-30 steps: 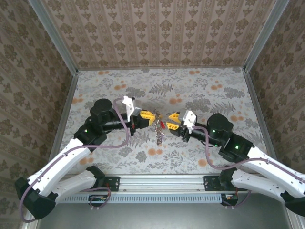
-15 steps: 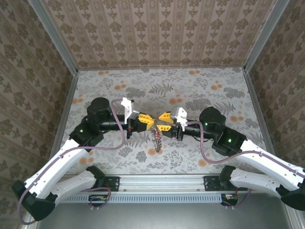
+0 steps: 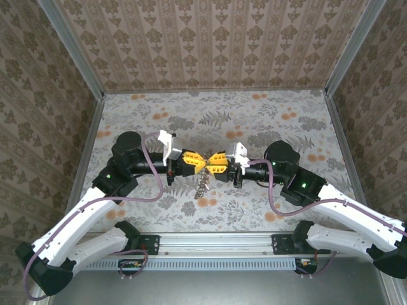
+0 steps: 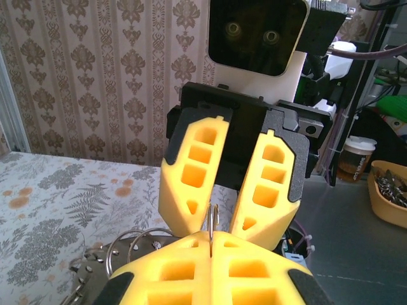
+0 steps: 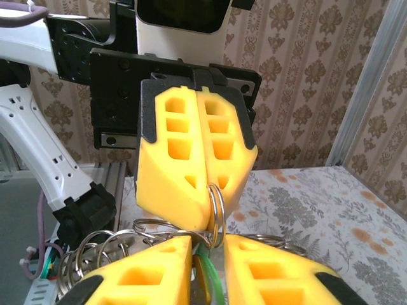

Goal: Put the keys on the keyring

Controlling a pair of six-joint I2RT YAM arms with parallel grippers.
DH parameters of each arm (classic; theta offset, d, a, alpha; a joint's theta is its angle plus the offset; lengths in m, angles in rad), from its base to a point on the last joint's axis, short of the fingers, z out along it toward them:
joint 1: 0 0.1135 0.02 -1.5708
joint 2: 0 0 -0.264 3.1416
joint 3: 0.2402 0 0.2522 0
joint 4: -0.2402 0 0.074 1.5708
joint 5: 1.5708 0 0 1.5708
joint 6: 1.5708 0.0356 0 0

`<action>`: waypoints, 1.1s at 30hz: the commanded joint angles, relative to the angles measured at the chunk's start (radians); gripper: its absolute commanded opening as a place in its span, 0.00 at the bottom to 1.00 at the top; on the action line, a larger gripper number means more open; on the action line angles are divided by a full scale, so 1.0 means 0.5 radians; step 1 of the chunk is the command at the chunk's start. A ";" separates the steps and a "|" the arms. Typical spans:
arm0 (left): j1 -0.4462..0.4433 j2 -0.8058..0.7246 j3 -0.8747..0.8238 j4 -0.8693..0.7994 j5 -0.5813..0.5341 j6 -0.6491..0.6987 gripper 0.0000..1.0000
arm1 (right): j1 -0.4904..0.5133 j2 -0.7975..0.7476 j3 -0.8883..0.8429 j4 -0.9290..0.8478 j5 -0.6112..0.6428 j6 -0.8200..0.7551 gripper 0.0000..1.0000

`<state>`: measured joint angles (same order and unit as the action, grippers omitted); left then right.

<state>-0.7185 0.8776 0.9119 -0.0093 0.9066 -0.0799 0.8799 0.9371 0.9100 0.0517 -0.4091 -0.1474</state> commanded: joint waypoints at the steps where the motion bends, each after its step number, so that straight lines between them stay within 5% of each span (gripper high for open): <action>1: -0.006 -0.017 -0.007 0.154 0.072 -0.046 0.00 | -0.009 -0.006 0.037 0.080 -0.063 0.031 0.17; 5: -0.012 0.006 -0.006 0.159 0.067 -0.040 0.00 | -0.011 0.012 0.037 0.078 -0.045 0.025 0.02; 11: -0.021 0.038 0.122 -0.121 -0.051 0.091 0.00 | -0.009 -0.010 0.058 -0.035 0.092 -0.049 0.00; 15: -0.117 0.093 0.414 -0.839 -0.396 0.457 0.30 | -0.014 -0.033 0.092 -0.171 0.191 -0.106 0.00; 18: -0.217 0.154 0.617 -1.241 -0.737 0.657 0.37 | -0.020 -0.014 0.133 -0.285 0.236 -0.139 0.00; 24: -0.437 0.371 0.932 -1.688 -1.187 0.909 0.37 | -0.020 0.018 0.195 -0.404 0.209 -0.159 0.00; 30: -0.433 0.388 0.925 -1.633 -1.240 0.875 0.29 | -0.021 0.026 0.183 -0.407 0.207 -0.159 0.00; 33: -0.280 0.264 0.800 -1.476 -0.996 0.734 0.24 | -0.026 0.031 0.163 -0.401 0.205 -0.143 0.00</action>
<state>-0.9051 1.0752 1.3407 -0.7815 0.3569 0.3264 0.8730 0.9569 0.9642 -0.1665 -0.3141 -0.2108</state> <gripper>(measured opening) 0.243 0.084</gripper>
